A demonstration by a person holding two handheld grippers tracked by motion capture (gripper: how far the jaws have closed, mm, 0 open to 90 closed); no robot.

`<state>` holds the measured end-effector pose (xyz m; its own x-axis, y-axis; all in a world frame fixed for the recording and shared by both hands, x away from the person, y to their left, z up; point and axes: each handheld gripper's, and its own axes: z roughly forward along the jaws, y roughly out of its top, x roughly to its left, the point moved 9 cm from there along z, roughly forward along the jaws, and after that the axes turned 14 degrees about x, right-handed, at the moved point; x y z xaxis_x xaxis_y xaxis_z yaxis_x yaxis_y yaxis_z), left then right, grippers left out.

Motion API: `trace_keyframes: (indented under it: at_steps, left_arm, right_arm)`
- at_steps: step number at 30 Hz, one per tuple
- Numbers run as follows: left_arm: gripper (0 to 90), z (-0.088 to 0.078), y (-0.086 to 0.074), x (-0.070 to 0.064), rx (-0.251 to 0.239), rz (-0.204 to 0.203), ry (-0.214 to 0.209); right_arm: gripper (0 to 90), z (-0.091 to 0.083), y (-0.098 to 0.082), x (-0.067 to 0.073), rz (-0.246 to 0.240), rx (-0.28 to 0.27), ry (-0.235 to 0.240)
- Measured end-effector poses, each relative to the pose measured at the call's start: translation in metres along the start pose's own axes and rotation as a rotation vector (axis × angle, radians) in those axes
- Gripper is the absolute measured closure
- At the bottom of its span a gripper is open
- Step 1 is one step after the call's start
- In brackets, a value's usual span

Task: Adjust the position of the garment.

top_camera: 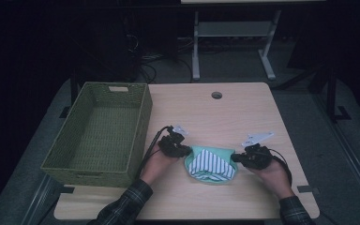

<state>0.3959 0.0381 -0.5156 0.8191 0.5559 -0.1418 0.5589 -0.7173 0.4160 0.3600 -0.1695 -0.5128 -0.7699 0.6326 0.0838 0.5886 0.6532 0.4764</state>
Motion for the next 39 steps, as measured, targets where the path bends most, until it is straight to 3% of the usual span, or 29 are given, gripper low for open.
trace_keyframes:
  at_steps: [4, 7, 14, 19, 25, 26, 27, 39]
  left_arm:
    - [63.6, -0.01, -0.01, -0.004, -0.009, -0.003, 0.004]
    - [54.2, -0.015, -0.017, -0.008, -0.016, -0.006, 0.003]
    - [30.5, -0.017, -0.03, -0.023, -0.012, 0.012, -0.017]
    - [17.8, -0.018, -0.04, -0.031, 0.0, 0.025, -0.001]
    - [14.8, -0.016, -0.051, -0.04, 0.031, 0.04, -0.011]
    - [14.8, -0.015, -0.051, -0.041, 0.026, 0.027, -0.009]
    - [14.8, -0.015, -0.053, -0.04, 0.038, 0.042, 0.0]
    - [14.8, -0.014, -0.054, -0.042, 0.046, 0.049, 0.001]
  right_arm:
    - [89.8, -0.008, 0.008, -0.017, 0.023, -0.034, -0.011]
    - [89.8, -0.004, 0.017, -0.026, 0.024, -0.045, -0.016]
    - [89.8, 0.014, 0.03, -0.037, 0.027, -0.03, -0.004]
    - [89.8, 0.025, 0.028, -0.036, 0.02, 0.004, 0.004]
    - [89.8, 0.02, 0.015, -0.032, 0.018, 0.015, 0.014]
    - [89.8, 0.018, 0.013, -0.031, 0.018, 0.014, 0.016]
    - [89.8, 0.017, 0.01, -0.03, 0.025, 0.012, 0.02]
    - [89.8, 0.009, -0.01, -0.013, 0.017, 0.023, 0.036]
